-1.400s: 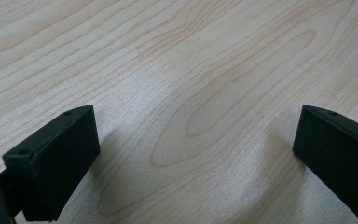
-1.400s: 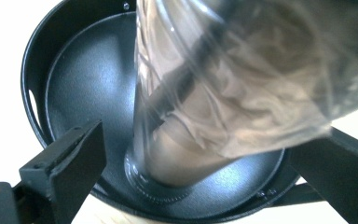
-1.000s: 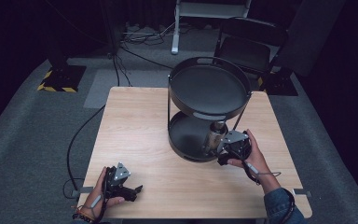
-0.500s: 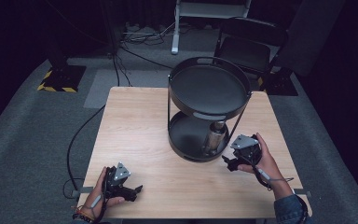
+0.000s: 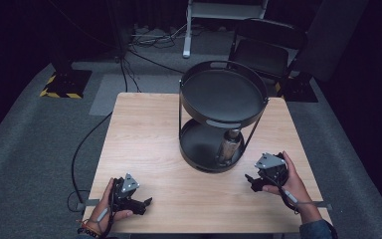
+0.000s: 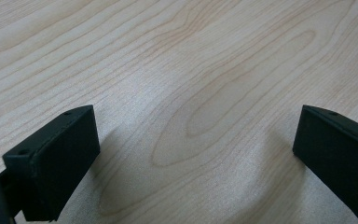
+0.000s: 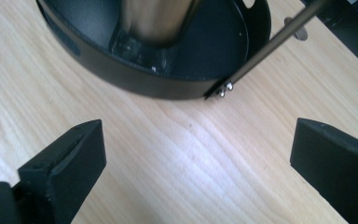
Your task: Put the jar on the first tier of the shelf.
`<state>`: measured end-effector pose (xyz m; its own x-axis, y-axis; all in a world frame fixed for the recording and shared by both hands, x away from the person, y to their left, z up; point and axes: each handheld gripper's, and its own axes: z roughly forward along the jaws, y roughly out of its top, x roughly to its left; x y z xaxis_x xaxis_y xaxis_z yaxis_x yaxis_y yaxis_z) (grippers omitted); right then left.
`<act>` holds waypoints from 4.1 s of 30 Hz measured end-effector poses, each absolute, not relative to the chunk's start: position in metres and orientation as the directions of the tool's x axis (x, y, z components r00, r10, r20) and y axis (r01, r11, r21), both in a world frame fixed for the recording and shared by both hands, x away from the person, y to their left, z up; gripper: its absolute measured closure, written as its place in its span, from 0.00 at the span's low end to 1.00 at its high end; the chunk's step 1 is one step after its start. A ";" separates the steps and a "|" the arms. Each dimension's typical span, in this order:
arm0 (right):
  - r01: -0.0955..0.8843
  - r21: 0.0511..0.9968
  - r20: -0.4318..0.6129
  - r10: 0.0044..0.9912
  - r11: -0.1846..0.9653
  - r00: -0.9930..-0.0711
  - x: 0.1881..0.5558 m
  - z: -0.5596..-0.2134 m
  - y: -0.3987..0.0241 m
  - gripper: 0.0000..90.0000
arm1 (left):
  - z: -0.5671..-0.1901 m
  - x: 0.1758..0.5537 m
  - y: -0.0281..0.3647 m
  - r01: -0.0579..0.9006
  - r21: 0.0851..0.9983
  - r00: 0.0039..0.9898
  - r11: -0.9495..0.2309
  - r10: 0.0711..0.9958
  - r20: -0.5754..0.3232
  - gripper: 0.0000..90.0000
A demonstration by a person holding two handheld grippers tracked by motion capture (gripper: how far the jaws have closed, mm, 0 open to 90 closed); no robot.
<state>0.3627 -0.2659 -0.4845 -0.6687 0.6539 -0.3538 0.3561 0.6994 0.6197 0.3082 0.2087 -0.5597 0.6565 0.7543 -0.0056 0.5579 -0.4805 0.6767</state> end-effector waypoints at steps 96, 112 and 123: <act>0.562 0.710 -0.001 0.799 0.424 -0.602 0.319 -0.562 -0.378 0.00 | -0.560 0.308 0.209 0.558 0.677 0.657 -0.481 0.754 -0.005 0.00; 0.563 0.710 0.000 0.800 0.422 -0.599 0.320 -0.562 -0.378 0.00 | -0.560 0.308 0.209 0.558 0.677 0.657 -0.481 0.754 -0.006 0.00; 0.563 0.710 0.000 0.800 0.422 -0.600 0.320 -0.562 -0.378 0.00 | -0.560 0.308 0.209 0.558 0.677 0.657 -0.481 0.754 -0.006 0.00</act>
